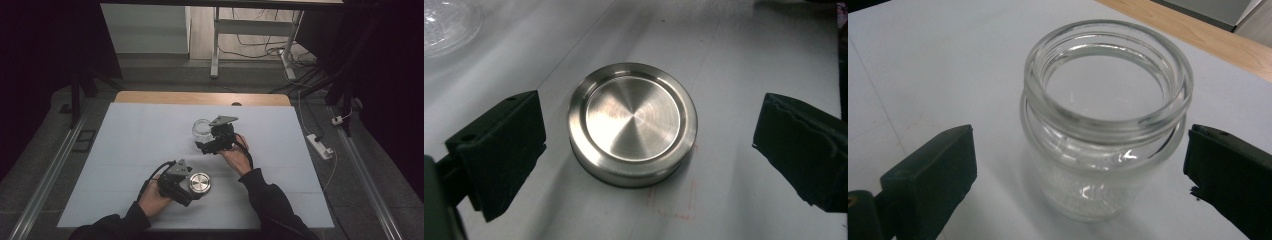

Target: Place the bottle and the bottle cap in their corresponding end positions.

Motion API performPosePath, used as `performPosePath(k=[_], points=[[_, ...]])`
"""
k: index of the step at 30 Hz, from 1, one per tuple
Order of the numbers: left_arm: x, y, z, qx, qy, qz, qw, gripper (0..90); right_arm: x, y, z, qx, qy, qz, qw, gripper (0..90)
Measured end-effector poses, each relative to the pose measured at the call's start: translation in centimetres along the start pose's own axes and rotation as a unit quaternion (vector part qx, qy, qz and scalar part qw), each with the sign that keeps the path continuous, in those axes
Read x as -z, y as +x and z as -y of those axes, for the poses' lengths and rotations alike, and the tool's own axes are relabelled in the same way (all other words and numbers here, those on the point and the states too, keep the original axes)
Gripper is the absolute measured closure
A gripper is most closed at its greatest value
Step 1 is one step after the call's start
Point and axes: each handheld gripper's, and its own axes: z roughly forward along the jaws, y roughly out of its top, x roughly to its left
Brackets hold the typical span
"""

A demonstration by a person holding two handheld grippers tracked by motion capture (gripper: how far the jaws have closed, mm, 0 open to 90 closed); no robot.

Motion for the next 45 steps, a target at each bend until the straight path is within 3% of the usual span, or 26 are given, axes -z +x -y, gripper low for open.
performPosePath(k=[16, 22, 26, 36, 43, 45], points=[[2.3, 0.7, 0.3, 0.003, -0.006, 0.009, 0.9999, 0.0, 2.0, 1.0, 0.6, 0.016, 0.01, -0.015, 0.9997, 0.0], [3.4, 1.1, 0.8, 0.021, -0.017, 0.02, 0.9994, 0.0, 3.1, 1.5, 0.6, 0.021, 0.001, -0.022, 0.9995, 0.0], [4.3, 1.4, 1.2, 0.033, -0.037, 0.033, 0.9983, 0.0, 3.9, 1.9, 0.7, 0.025, -0.008, -0.018, 0.9995, 0.0], [6.4, 1.7, 2.4, 0.044, -0.057, 0.018, 0.9972, 0.0, 5.8, 2.9, 1.4, 0.005, -0.026, -0.037, 0.999, 0.0], [7.2, 1.7, 2.8, 0.045, -0.064, 0.007, 0.9969, 0.0, 7.0, 3.4, 2.2, 0.009, -0.024, -0.045, 0.9986, 0.0], [7.6, 1.6, 3.0, 0.044, -0.065, -0.006, 0.9969, 0.0, 7.3, 3.5, 2.4, 0.011, -0.023, -0.049, 0.9985, 0.0]])
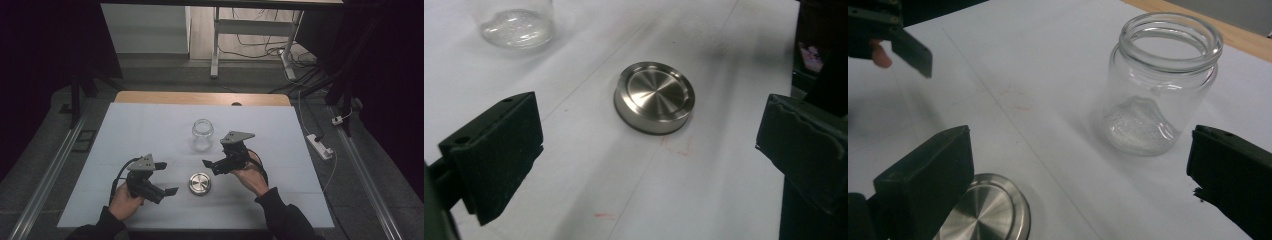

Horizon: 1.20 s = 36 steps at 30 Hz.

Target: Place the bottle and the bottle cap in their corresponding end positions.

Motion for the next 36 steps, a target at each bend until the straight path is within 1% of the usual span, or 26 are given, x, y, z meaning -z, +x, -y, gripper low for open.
performPosePath(k=[3, 5, 10, 14, 16, 19, 24, 29, 36], points=[[0.5, -0.2, 0.2, -0.009, -0.003, -0.003, 1.0, 0.0, 0.4, 0.2, 0.3, 0.003, 0.001, -0.002, 1.0, 0.0], [0.8, -0.4, 0.4, -0.015, -0.002, -0.01, 0.9998, 0.0, 0.7, 0.4, 0.4, 0.007, 0.0, -0.002, 1.0, 0.0], [1.7, -0.3, 0.9, -0.006, -0.008, -0.019, 0.9998, 0.0, 1.3, 0.7, 0.7, 0.009, 0.0, -0.002, 1.0, 0.0], [2.5, -0.2, 1.3, 0.003, -0.014, -0.032, 0.9994, 0.0, 1.9, 0.9, 1.0, 0.011, 0.005, -0.004, 0.9999, 0.0], [2.7, -0.2, 1.4, 0.006, -0.015, -0.034, 0.9993, 0.0, 2.2, 0.9, 1.3, 0.007, 0.008, -0.005, 0.9999, 0.0], [3.5, -0.1, 1.9, 0.015, -0.014, -0.047, 0.9987, 0.0, 2.9, 0.8, 1.7, 0.001, 0.008, -0.007, 0.9999, 0.0], [4.6, -0.1, 2.5, 0.026, -0.017, -0.058, 0.9979, 0.0, 4.3, 0.8, 2.5, -0.008, 0.006, 0.0, 0.9999, 0.0], [5.7, -0.2, 3.1, 0.035, -0.019, -0.067, 0.997, 0.0, 5.7, 0.8, 3.5, -0.014, 0.004, 0.014, 0.9998, 0.0], [7.1, -0.3, 4.1, 0.047, -0.019, -0.086, 0.995, 0.0, 7.4, 0.6, 4.8, -0.021, 0.007, 0.032, 0.9993, 0.0]])
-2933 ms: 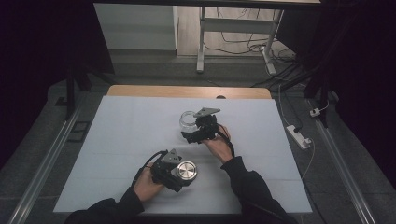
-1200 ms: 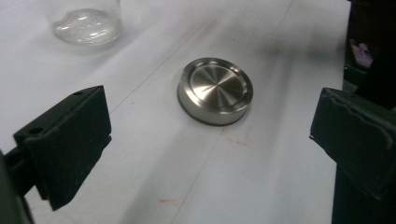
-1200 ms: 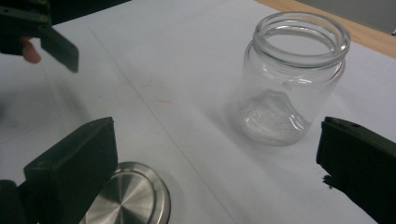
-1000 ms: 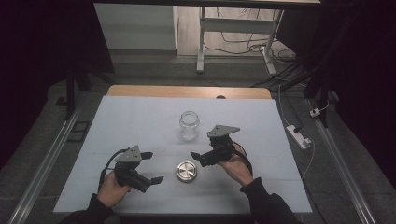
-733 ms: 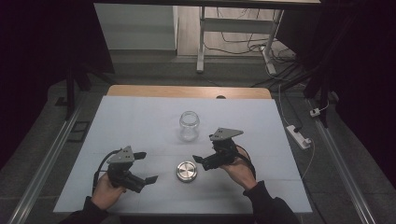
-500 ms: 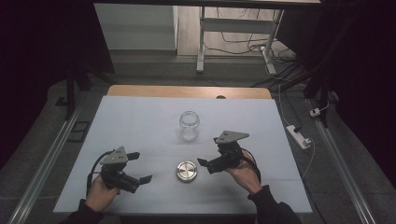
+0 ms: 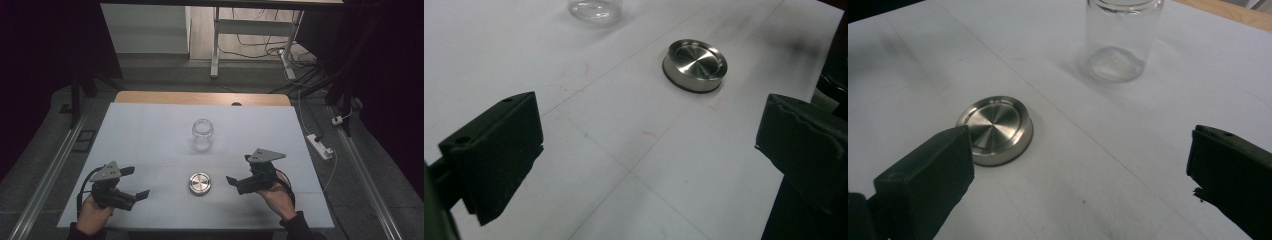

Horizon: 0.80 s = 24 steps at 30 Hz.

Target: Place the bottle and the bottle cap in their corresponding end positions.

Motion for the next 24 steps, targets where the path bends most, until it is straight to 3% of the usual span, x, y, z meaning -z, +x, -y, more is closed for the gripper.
performPosePath(k=[12, 24], points=[[2.1, 0.3, 1.8, 0.02, -0.002, -0.022, 0.9996, 0.0, 2.6, -0.4, 2.0, -0.015, -0.003, 0.022, 0.9996, 0.0], [4.0, 0.8, 3.4, 0.046, -0.007, -0.05, 0.9977, 0.0, 5.9, -1.1, 4.8, -0.038, -0.003, 0.063, 0.9973, 0.0]])
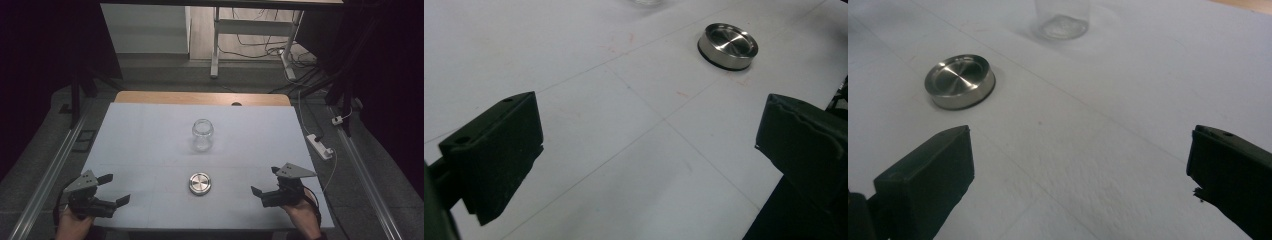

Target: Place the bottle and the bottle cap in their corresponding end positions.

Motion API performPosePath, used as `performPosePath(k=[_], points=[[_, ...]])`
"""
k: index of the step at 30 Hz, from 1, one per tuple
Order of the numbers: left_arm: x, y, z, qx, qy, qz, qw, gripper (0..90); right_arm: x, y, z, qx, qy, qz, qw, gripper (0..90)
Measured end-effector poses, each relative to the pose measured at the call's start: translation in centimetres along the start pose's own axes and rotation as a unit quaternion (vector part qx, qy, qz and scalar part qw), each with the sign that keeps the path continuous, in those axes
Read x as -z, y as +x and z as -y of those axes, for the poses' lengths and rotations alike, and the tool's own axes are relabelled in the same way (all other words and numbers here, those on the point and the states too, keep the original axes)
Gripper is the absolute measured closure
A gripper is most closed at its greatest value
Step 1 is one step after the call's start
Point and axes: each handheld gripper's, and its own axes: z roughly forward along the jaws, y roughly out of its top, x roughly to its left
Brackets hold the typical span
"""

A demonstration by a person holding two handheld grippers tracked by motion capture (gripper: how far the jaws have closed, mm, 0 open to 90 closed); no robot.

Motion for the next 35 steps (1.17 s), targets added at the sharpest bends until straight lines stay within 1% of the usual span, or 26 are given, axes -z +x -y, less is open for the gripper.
performPosePath(k=[7, 11, 15, 17, 21, 25, 27, 30, 31, 34, 35], points=[[0.5, 0.3, 0.9, 0.014, 0.004, -0.011, 0.9998, 0.0, 1.6, -0.6, 1.6, -0.016, 0.001, 0.024, 0.9996, 0.0], [0.5, 0.3, 1.3, 0.015, 0.012, -0.016, 0.9997, 0.0, 2.3, -0.7, 2.5, -0.024, 0.005, 0.034, 0.9991, 0.0], [0.4, 0.3, 1.7, 0.018, 0.019, -0.019, 0.9995, 0.0, 2.7, -0.8, 3.4, -0.031, 0.015, 0.043, 0.9985, 0.0], [0.4, 0.3, 2.0, 0.02, 0.022, -0.018, 0.9994, 0.0, 2.9, -0.8, 3.8, -0.037, 0.022, 0.045, 0.9981, 0.0], [0.3, 0.3, 2.4, 0.023, 0.031, -0.022, 0.999, 0.0, 3.2, -0.8, 4.7, -0.047, 0.034, 0.048, 0.9971, 0.0], [0.2, 0.2, 2.8, 0.024, 0.049, -0.032, 0.998, 0.0, 3.4, -0.8, 5.3, -0.057, 0.046, 0.047, 0.9962, 0.0], [0.3, 0.1, 2.9, 0.024, 0.052, -0.037, 0.9977, 0.0, 3.6, -0.8, 5.4, -0.06, 0.045, 0.048, 0.996, 0.0], [0.4, 0.0, 2.9, 0.029, 0.055, -0.041, 0.9972, 0.0, 3.7, -0.8, 5.5, -0.062, 0.047, 0.048, 0.9958, 0.0], [0.4, 0.2, 3.0, 0.035, 0.056, -0.042, 0.997, 0.0, 3.8, -0.7, 5.5, -0.065, 0.049, 0.047, 0.9956, 0.0], [0.4, 0.4, 2.9, 0.045, 0.055, -0.037, 0.9968, 0.0, 3.7, -0.7, 5.5, -0.062, 0.052, 0.047, 0.9956, 0.0], [0.4, 0.4, 2.9, 0.045, 0.055, -0.037, 0.9968, 0.0, 3.7, -0.7, 5.5, -0.058, 0.053, 0.046, 0.9958, 0.0]])
